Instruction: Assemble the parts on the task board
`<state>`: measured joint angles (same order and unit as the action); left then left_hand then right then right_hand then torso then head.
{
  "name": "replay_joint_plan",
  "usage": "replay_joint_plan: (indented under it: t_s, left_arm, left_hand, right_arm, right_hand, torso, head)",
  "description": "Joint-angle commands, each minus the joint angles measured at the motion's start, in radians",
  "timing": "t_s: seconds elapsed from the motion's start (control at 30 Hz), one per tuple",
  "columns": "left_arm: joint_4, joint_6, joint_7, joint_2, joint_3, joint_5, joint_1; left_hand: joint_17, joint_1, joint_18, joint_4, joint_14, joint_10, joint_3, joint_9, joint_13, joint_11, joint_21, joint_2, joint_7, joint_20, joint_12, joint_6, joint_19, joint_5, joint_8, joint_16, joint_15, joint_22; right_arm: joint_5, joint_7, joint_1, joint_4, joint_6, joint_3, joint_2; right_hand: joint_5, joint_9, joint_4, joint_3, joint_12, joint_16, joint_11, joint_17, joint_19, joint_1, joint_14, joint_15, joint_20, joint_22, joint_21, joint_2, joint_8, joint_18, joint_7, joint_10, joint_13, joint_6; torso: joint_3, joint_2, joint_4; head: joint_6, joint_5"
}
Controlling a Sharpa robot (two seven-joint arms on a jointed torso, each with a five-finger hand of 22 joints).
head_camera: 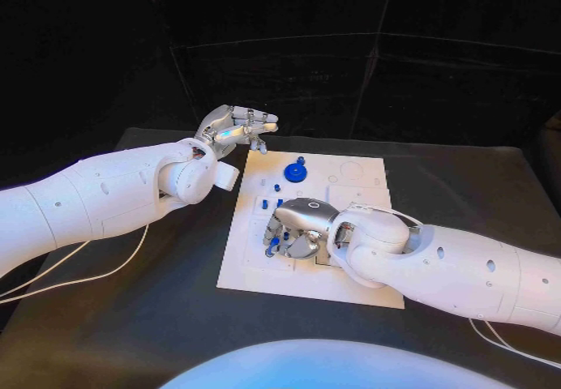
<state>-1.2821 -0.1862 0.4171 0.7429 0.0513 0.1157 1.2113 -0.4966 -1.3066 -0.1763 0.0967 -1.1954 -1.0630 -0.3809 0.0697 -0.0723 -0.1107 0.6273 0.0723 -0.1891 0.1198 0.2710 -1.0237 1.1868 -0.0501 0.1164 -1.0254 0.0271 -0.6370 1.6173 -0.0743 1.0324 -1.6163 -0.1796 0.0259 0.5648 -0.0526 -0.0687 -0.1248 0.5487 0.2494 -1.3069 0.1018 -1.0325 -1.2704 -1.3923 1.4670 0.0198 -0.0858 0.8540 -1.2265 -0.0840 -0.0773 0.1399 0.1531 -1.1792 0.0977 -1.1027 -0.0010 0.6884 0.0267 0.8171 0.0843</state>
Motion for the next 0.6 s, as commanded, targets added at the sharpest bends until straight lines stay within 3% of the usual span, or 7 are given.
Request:
replay_joint_plan:
  t_s: [0.03, 0.2, 0.37, 0.6]
  left_arm:
    - [0.000, 0.011, 0.004, -0.002, -0.001, -0.003, 0.001]
    - [0.000, 0.011, 0.004, -0.001, -0.001, -0.003, 0.001]
    - [0.000, 0.011, 0.003, -0.001, -0.001, -0.003, 0.001]
    - [0.000, 0.012, 0.002, -0.002, -0.001, -0.003, 0.001]
  left_hand:
    - [0.001, 0.004, -0.006, -0.001, 0.006, 0.007, 0.006, 0.000, 0.001, -0.002, -0.004, -0.007, 0.003, 0.003, 0.006, 0.008, -0.001, 0.000, 0.007, 0.004, -0.002, 0.001]
    - [0.001, 0.004, -0.006, -0.001, 0.006, 0.007, 0.006, 0.000, 0.001, -0.002, -0.004, -0.007, 0.003, 0.003, 0.006, 0.008, -0.001, 0.000, 0.007, 0.004, -0.002, 0.001]
    - [0.001, 0.004, -0.006, -0.001, 0.006, 0.007, 0.006, 0.000, 0.001, -0.002, -0.004, -0.007, 0.003, 0.003, 0.006, 0.008, -0.001, 0.000, 0.007, 0.004, -0.002, 0.001]
    - [0.001, 0.004, -0.006, -0.001, 0.006, 0.007, 0.006, 0.000, 0.001, -0.002, -0.004, -0.007, 0.003, 0.003, 0.006, 0.008, -0.001, 0.000, 0.007, 0.004, -0.002, 0.001]
  right_arm:
    - [0.032, -0.029, 0.001, 0.005, 0.014, 0.000, -0.004]
    - [0.049, -0.043, 0.001, 0.009, 0.018, 0.002, -0.012]
    - [0.061, -0.051, 0.001, 0.006, 0.024, 0.018, -0.015]
    - [0.069, -0.054, 0.001, 0.004, 0.025, 0.025, -0.021]
  right_hand:
    - [-0.001, 0.001, 0.002, 0.006, -0.001, -0.005, -0.031, 0.001, 0.006, -0.007, 0.017, -0.004, 0.000, -0.002, -0.001, 0.005, 0.005, -0.009, 0.001, -0.027, 0.002, 0.008]
    - [-0.001, 0.001, 0.002, 0.006, -0.001, -0.005, -0.030, 0.002, 0.007, -0.006, 0.017, -0.005, 0.000, -0.002, -0.001, 0.004, 0.006, -0.009, 0.001, -0.026, 0.002, 0.009]
    - [-0.001, 0.001, 0.002, 0.005, -0.002, -0.004, -0.030, 0.003, 0.007, -0.005, 0.017, -0.005, -0.001, -0.002, -0.001, 0.004, 0.006, -0.009, 0.002, -0.025, 0.002, 0.009]
    - [-0.001, 0.001, 0.002, 0.005, -0.003, -0.004, -0.030, 0.004, 0.008, -0.003, 0.017, -0.005, -0.001, -0.003, 0.000, 0.003, 0.007, -0.009, 0.002, -0.024, 0.002, 0.010]
  torso:
    - [0.0004, 0.000, -0.0005]
    - [0.0001, 0.001, -0.0004]
    - [-0.0002, 0.000, 0.0006]
    - [0.0001, 0.000, 0.0000]
  head:
    - [-0.001, 0.000]
    - [-0.001, 0.000]
    - [-0.002, -0.001]
    - [-0.002, 0.000]
